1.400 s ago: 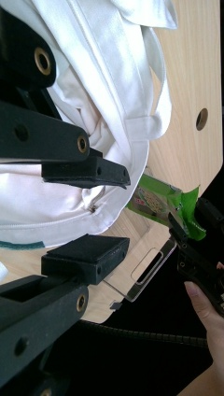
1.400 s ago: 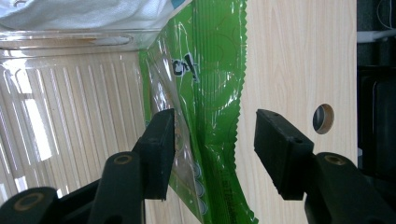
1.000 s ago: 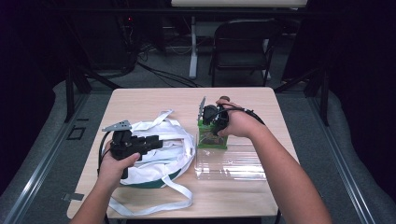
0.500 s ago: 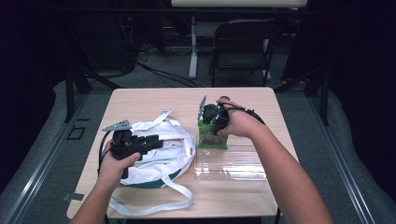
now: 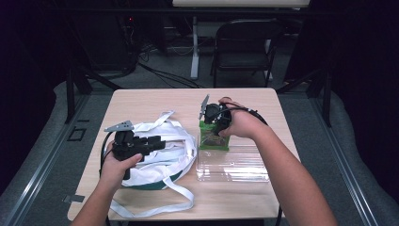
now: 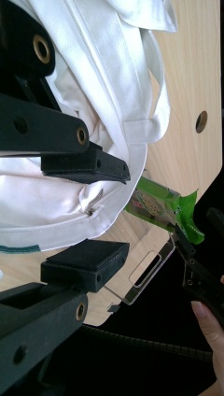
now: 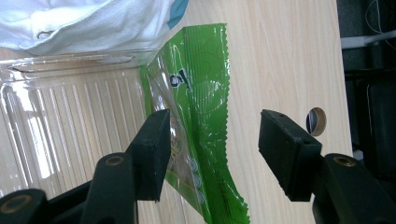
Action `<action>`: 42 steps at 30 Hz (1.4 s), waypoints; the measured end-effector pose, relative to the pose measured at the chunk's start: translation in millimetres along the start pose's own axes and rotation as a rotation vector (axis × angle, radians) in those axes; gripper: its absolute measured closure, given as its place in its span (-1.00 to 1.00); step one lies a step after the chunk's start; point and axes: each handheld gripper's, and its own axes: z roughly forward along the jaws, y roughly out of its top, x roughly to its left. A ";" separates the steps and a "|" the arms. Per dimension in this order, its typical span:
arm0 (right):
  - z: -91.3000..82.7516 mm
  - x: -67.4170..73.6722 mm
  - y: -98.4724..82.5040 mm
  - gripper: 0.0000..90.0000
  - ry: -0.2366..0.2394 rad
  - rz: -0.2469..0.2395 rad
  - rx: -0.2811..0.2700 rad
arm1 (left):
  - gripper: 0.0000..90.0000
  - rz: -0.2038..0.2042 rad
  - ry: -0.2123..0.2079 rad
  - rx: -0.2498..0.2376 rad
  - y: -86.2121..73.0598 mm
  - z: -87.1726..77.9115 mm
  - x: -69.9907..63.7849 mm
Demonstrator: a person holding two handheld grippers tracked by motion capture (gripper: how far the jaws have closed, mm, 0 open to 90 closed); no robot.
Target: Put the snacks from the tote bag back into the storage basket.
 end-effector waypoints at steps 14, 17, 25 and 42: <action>-12.4 2.4 4.1 -0.02 -0.010 -0.006 -0.018 | 0.30 -0.002 -0.002 0.001 1.1 0.5 1.5; -15.2 2.9 4.8 -0.02 -0.012 -0.006 -0.025 | 0.30 -0.003 -0.003 -0.005 1.1 0.0 1.9; -28.0 5.5 5.3 -0.03 -0.021 0.002 -0.050 | 0.29 -0.006 0.001 -0.009 1.4 -1.0 2.5; -50.5 23.7 -1.5 -0.06 -0.045 0.120 -0.126 | 0.28 -0.011 0.011 -0.011 1.2 -2.3 4.8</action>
